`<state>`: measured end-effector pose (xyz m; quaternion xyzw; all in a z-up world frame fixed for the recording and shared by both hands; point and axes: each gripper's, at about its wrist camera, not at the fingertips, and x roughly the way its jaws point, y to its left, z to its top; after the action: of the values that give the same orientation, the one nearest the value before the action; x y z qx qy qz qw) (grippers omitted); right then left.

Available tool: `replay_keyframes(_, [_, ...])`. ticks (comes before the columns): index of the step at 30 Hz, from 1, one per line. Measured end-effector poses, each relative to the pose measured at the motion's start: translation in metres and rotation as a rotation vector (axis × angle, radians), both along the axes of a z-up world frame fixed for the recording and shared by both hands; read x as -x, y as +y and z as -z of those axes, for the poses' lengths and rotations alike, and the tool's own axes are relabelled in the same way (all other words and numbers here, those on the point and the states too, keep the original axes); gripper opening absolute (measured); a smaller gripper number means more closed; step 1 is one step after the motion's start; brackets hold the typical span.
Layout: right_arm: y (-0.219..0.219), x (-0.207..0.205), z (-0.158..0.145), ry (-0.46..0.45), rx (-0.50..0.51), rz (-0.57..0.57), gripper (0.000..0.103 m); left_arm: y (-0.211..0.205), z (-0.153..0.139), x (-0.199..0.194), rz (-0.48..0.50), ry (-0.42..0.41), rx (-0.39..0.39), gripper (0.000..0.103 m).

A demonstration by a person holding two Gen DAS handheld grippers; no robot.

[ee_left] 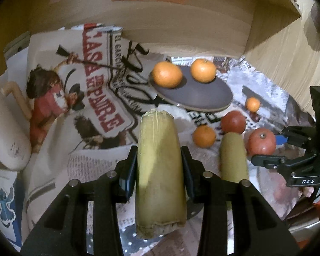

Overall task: Organize fruits
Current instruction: 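Grasp a red tomato with the right tool while the left tool holds the corn, then lower the corn and tomato onto the grey plate and open both tools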

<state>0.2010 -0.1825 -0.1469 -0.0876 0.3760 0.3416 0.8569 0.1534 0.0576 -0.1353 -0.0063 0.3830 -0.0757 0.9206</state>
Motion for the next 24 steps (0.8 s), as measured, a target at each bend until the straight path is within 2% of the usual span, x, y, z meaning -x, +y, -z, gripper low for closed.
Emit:
replay_keyframes(13, [-0.019, -0.021, -0.04, -0.113, -0.027, 0.066, 0.049, -0.034, -0.038, -0.04, 0.031, -0.092, 0.028, 0.039])
replay_keyframes(17, [-0.025, -0.03, -0.055, -0.148, -0.037, 0.081, 0.049, -0.042, -0.044, -0.055, 0.038, -0.092, 0.053, 0.039])
replay_keyframes(24, [-0.033, -0.054, -0.073, -0.197, -0.066, 0.096, 0.049, -0.057, -0.051, -0.083, 0.038, -0.103, 0.052, 0.039])
